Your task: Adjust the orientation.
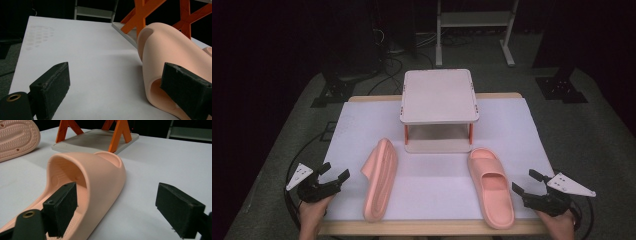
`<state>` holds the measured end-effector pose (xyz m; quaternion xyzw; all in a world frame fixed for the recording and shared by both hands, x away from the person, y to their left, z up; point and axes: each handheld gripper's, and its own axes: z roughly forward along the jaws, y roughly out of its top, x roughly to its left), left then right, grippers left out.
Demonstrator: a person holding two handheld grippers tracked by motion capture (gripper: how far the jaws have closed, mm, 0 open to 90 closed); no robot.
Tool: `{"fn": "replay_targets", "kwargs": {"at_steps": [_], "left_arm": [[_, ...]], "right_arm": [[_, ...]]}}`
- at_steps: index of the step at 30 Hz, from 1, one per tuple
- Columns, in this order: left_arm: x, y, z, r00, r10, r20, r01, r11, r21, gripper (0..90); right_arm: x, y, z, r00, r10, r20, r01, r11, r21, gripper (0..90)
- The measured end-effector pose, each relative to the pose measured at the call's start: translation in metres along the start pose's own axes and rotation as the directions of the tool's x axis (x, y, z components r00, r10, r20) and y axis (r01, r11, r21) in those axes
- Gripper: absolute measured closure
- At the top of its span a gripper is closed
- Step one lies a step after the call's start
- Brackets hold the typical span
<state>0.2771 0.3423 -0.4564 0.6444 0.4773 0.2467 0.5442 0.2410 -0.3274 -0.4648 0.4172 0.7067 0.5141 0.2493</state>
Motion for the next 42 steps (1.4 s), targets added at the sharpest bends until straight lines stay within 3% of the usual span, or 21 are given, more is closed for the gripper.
{"fn": "replay_targets", "kwargs": {"at_steps": [17,24,28,36,42], "left_arm": [[-0.005,-0.001,0.004,0.9998,0.006,0.02,-0.006,0.9996,0.028,8.4],[-0.01,-0.005,0.006,0.9985,0.027,0.047,-0.03,0.9966,0.077,8.4],[-0.013,-0.005,0.009,0.9971,0.046,0.061,-0.053,0.9924,0.111,8.6],[-0.023,-0.008,0.022,0.993,0.093,0.072,-0.106,0.9732,0.204,8.6],[-0.031,-0.007,0.032,0.992,0.095,0.083,-0.111,0.9696,0.218,15.0]], "right_arm": [[0.005,0.003,0.002,0.9997,-0.022,-0.011,0.022,0.9998,-0.002,17.2],[0.007,0.004,0.003,0.9995,-0.03,-0.015,0.03,0.9996,0.0,17.2],[0.008,0.006,0.002,0.9992,-0.034,-0.019,0.034,0.9994,-0.01,17.2],[0.01,0.006,0.002,0.9992,-0.03,-0.026,0.029,0.9995,-0.01,17.2],[0.012,0.007,0.004,0.9986,-0.04,-0.034,0.04,0.9992,-0.009,17.1]]}}
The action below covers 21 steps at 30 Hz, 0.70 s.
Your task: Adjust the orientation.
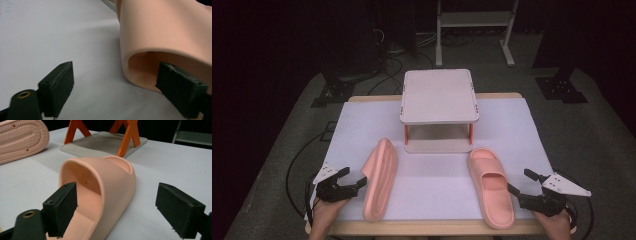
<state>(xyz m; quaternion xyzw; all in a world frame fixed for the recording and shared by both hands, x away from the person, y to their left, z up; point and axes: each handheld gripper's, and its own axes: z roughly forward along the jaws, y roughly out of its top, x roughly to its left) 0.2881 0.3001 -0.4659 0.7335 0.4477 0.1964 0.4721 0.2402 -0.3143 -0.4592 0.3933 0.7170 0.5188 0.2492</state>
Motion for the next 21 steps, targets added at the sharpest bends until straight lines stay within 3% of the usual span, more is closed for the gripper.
{"fn": "replay_targets", "kwargs": {"at_steps": [7,21], "left_arm": [[-0.003,0.004,0.014,0.9998,-0.01,0.02,0.009,0.9995,0.032,24.7],[-0.006,0.007,0.026,0.999,-0.011,0.044,0.009,0.9989,0.045,45.2]], "right_arm": [[0.001,0.0,0.001,1.0,-0.004,-0.004,0.004,1.0,0.001,17.2],[0.003,-0.001,0.008,0.9998,0.005,-0.02,-0.005,0.9996,0.027,17.2]]}}
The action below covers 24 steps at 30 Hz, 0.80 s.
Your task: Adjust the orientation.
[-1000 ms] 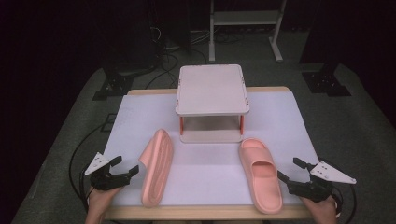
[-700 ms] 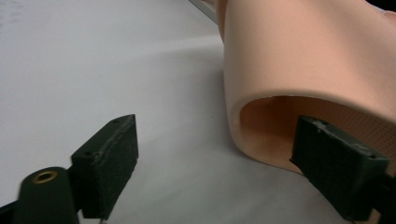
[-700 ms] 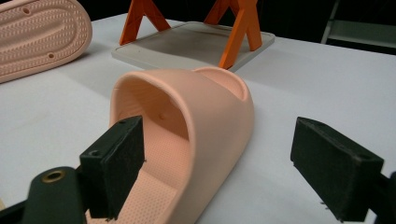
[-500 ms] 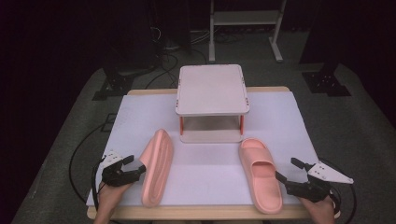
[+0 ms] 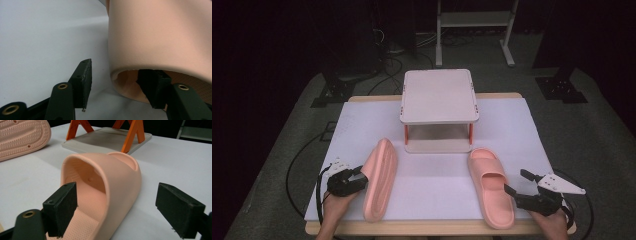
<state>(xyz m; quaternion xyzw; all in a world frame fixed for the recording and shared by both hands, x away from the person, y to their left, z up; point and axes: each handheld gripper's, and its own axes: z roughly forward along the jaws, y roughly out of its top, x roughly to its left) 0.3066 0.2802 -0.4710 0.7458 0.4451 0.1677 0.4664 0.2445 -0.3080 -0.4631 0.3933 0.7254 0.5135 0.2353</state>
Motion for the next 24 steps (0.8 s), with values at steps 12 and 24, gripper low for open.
{"fn": "replay_targets", "kwargs": {"at_steps": [12,24], "left_arm": [[-0.005,0.003,-0.001,0.9996,-0.006,0.028,0.007,0.9994,-0.034,50.5],[-0.013,0.007,-0.001,0.9984,0.01,0.056,-0.007,0.9984,-0.057,50.5]], "right_arm": [[0.001,-0.001,0.004,1.0,-0.004,-0.004,0.004,0.9999,0.016,17.2],[0.002,0.0,0.006,0.9999,-0.013,-0.003,0.013,0.9995,0.027,17.2]]}}
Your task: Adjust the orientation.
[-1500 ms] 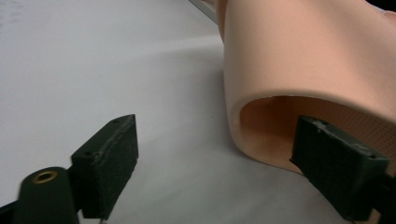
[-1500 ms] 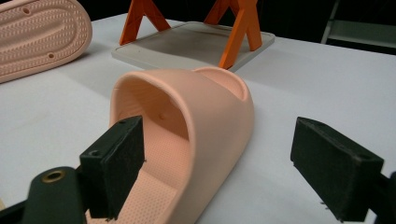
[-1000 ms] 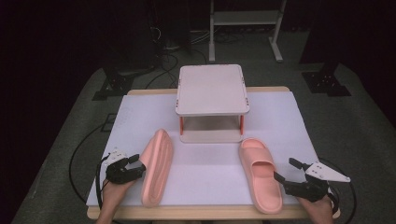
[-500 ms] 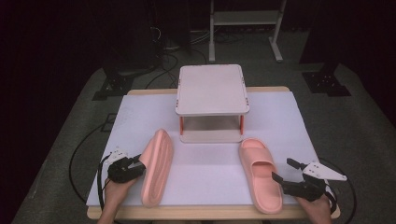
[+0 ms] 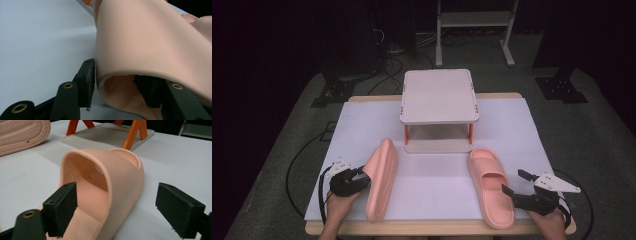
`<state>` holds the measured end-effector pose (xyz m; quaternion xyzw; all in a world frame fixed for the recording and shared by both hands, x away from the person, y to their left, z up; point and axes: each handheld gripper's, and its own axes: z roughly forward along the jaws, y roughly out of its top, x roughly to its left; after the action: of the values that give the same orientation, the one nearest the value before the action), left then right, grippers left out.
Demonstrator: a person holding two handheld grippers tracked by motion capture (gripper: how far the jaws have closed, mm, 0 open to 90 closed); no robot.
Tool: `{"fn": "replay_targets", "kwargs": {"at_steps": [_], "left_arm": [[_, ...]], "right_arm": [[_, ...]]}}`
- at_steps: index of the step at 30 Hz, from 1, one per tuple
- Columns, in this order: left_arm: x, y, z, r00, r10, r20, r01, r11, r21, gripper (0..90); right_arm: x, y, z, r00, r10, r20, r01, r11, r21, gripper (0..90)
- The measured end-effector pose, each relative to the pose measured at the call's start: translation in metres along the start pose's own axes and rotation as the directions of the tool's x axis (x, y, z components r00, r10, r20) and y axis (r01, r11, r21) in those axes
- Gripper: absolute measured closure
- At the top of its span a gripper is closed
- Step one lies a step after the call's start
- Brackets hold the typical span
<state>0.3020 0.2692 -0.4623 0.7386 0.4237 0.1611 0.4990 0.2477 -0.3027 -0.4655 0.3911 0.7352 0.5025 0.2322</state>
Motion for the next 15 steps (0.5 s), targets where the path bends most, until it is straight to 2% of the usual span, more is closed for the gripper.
{"fn": "replay_targets", "kwargs": {"at_steps": [8,15], "left_arm": [[-0.0043,0.0011,-0.0007,1.0,-0.003,0.008,0.003,0.9999,-0.013,49.0],[-0.0074,0.0023,-0.002,0.9998,0.009,0.019,-0.009,0.9995,-0.03,48.4]], "right_arm": [[-0.0001,-0.0002,0.0003,1.0,0.001,0.002,-0.001,1.0,0.002,17.2],[0.0004,-0.0004,0.0011,1.0,-0.002,-0.002,0.002,1.0,0.008,17.2]]}}
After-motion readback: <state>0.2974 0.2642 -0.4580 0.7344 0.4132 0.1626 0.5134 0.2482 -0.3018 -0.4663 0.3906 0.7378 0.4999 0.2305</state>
